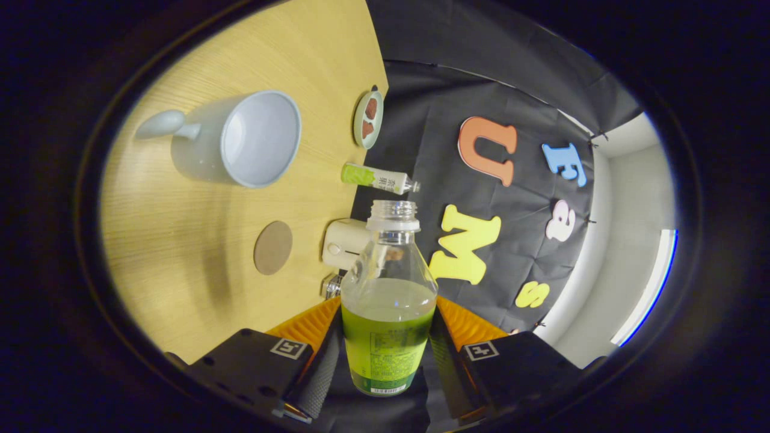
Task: Take the bottle from table, then pour the juice into the cup, finally place the bottle on the coaster
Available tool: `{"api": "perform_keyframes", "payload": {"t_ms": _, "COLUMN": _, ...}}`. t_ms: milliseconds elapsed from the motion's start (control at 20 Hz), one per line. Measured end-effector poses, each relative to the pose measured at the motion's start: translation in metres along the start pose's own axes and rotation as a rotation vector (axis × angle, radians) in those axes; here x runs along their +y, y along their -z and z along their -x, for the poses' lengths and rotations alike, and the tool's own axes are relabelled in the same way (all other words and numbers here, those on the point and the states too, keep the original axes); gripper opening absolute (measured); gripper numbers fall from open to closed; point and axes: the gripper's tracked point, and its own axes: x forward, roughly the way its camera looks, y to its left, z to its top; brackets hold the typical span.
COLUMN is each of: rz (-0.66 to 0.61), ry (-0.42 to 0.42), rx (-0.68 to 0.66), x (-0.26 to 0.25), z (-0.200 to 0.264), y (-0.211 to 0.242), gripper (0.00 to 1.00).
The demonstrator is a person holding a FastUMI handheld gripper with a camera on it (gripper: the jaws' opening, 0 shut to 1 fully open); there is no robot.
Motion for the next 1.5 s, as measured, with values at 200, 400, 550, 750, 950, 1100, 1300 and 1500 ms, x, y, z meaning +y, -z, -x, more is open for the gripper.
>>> {"api": "perform_keyframes", "payload": {"t_ms": 200, "rz": 0.029, "ry": 0.012, "rx": -0.016, "x": -0.003, "z": 0.002, "y": -0.007, "gripper": 0.80}}
{"api": "perform_keyframes", "payload": {"t_ms": 400, "rz": 0.080, "ry": 0.034, "rx": -0.019, "x": -0.009, "z": 0.003, "y": -0.010, "gripper": 0.80}}
{"api": "perform_keyframes", "payload": {"t_ms": 550, "rz": 0.099, "ry": 0.042, "rx": -0.023, "x": -0.010, "z": 0.003, "y": -0.012, "gripper": 0.80}}
{"api": "perform_keyframes", "payload": {"t_ms": 750, "rz": 0.116, "ry": 0.047, "rx": -0.024, "x": -0.012, "z": 0.005, "y": -0.011, "gripper": 0.80}}
{"api": "perform_keyframes", "payload": {"t_ms": 950, "rz": 0.141, "ry": 0.068, "rx": -0.023, "x": -0.017, "z": 0.006, "y": -0.008, "gripper": 0.80}}
{"api": "perform_keyframes", "payload": {"t_ms": 1100, "rz": 0.167, "ry": 0.087, "rx": -0.032, "x": -0.019, "z": 0.005, "y": -0.007, "gripper": 0.80}}
{"api": "perform_keyframes", "payload": {"t_ms": 1300, "rz": 0.177, "ry": 0.077, "rx": -0.014, "x": -0.018, "z": 0.008, "y": -0.001, "gripper": 0.80}}
{"api": "perform_keyframes", "payload": {"t_ms": 1500, "rz": 0.205, "ry": 0.100, "rx": -0.011, "x": -0.027, "z": 0.007, "y": 0.001, "gripper": 0.80}}
